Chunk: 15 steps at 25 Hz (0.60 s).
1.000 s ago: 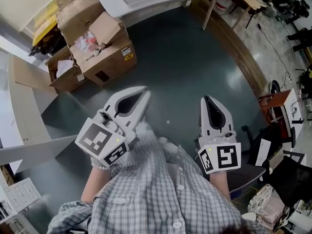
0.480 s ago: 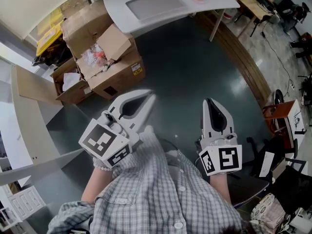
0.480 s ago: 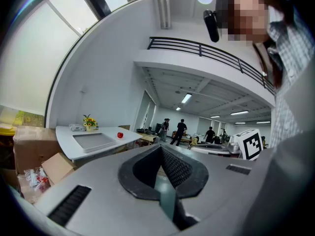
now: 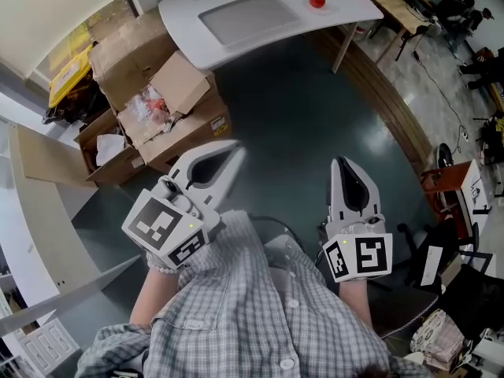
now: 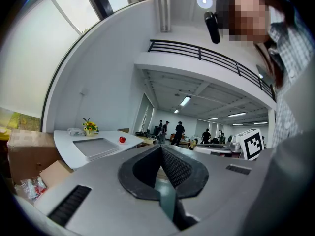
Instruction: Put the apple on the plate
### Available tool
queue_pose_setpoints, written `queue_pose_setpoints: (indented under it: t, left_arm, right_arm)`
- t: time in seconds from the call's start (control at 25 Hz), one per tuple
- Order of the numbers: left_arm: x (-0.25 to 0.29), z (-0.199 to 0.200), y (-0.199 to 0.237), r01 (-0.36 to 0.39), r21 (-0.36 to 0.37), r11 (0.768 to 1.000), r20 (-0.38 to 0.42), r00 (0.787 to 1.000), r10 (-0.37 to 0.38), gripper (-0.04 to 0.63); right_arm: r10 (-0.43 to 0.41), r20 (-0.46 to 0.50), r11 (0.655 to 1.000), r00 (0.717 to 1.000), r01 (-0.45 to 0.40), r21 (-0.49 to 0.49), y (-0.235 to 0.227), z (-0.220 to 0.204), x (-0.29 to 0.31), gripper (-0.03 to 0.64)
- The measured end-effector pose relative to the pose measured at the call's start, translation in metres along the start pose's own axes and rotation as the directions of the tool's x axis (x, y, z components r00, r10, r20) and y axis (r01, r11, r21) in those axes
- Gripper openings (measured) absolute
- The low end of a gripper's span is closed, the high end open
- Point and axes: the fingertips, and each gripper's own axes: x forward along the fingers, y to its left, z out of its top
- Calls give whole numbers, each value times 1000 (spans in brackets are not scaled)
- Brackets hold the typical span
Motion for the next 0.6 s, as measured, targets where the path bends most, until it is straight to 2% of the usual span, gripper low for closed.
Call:
queue_pose_setpoints:
  t: [0.32,0.6]
  left_arm:
    - [7,-3,17,10,-12,1000,-4,1000,-10,9]
    - [16,-1,44,-32,-23,999,-9,999,32,9]
  right_arm:
    - [-8,-29,1000,1000,8,9,1,-7,20,29]
    - [21,-41,1000,999,-20,17,-4,-11,53,29]
